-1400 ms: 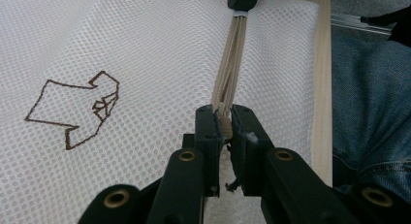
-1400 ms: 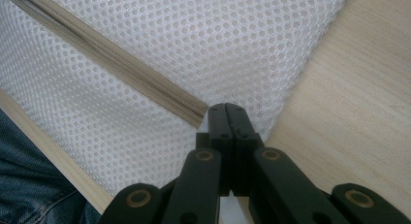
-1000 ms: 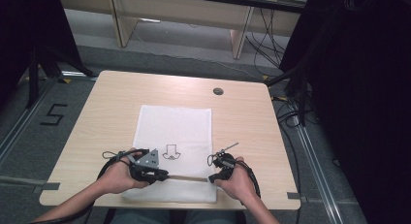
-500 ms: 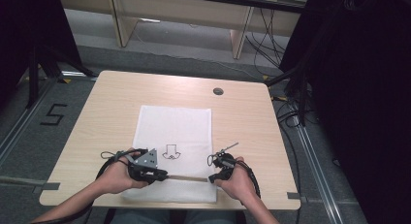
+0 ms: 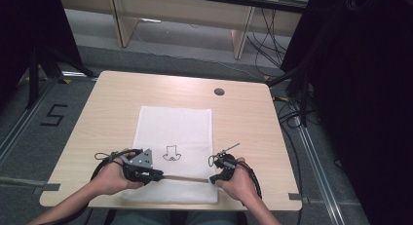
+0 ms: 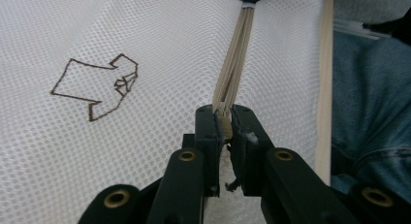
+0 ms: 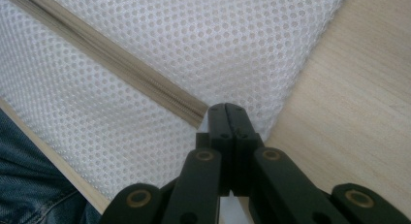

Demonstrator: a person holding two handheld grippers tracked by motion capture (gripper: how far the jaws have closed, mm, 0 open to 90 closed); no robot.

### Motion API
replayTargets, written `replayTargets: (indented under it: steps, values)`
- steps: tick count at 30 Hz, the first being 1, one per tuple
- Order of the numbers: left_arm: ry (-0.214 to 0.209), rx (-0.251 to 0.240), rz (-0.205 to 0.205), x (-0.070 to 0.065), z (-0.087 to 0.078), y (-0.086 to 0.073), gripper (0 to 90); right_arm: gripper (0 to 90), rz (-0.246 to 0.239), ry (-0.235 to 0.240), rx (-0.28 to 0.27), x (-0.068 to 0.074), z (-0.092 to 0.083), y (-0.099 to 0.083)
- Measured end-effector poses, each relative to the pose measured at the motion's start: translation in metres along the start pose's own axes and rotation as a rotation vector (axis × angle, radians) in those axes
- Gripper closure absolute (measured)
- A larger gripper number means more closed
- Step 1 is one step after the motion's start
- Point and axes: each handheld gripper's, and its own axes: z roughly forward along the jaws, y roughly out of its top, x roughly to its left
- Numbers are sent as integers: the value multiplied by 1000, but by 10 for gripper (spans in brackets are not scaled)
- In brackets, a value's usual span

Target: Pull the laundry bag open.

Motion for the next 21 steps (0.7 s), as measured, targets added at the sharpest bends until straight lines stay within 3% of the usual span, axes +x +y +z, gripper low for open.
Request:
replayTargets:
  steps: [11,16,21]
  values:
    - [7,7,14,0,-2,0,819,900,1,0,1,0,0,0]
    - [5,-7,-10,0,-5,-5,819,900,2,1,0,0,0,0]
    - [5,-3,-3,-1,-5,-5,819,900,1,0,1,0,0,0]
